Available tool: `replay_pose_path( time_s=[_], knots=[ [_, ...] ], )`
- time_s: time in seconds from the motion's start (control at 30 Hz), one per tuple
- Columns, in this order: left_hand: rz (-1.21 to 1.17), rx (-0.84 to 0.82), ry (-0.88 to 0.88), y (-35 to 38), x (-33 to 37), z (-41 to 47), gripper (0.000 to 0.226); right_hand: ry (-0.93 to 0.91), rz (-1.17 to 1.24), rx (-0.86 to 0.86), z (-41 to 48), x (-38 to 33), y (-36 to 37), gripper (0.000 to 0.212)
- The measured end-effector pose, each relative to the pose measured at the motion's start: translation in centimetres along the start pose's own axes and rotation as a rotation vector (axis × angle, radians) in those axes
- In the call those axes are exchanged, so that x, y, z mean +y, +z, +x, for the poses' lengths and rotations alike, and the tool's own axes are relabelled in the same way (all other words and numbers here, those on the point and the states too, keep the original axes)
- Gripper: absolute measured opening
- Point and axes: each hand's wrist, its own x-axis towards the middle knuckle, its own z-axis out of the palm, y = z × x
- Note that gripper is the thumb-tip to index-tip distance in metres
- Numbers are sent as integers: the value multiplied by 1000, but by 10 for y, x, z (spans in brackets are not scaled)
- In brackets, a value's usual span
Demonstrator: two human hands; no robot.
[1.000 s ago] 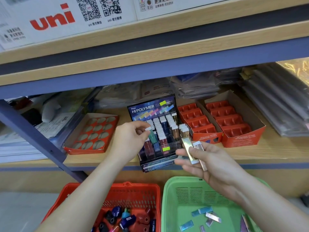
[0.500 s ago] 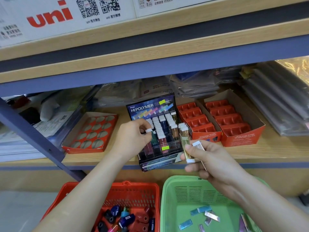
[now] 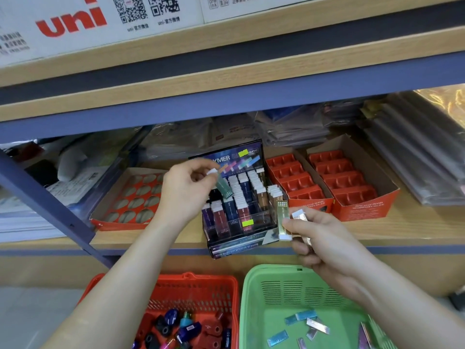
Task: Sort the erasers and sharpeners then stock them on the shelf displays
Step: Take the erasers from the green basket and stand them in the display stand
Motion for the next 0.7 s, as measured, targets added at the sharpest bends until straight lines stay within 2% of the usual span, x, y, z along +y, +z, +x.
replay_pose_path(
  time_s=[0.13,0.3,0.47,0.7],
  knots=[
    [-180,-40,-8,8,19,3,15,-39,30,-17,0,-2,-1,9],
    [176,-220,149,31,20,3,14,-80,51,-7,1,-4,-3,5],
    [392,-374,188,43,19,5,16,-90,64,7,1,-5,-6,7],
    [490,-392,150,53,20,6,17,-97,71,27,1,-5,-7,21]
  ],
)
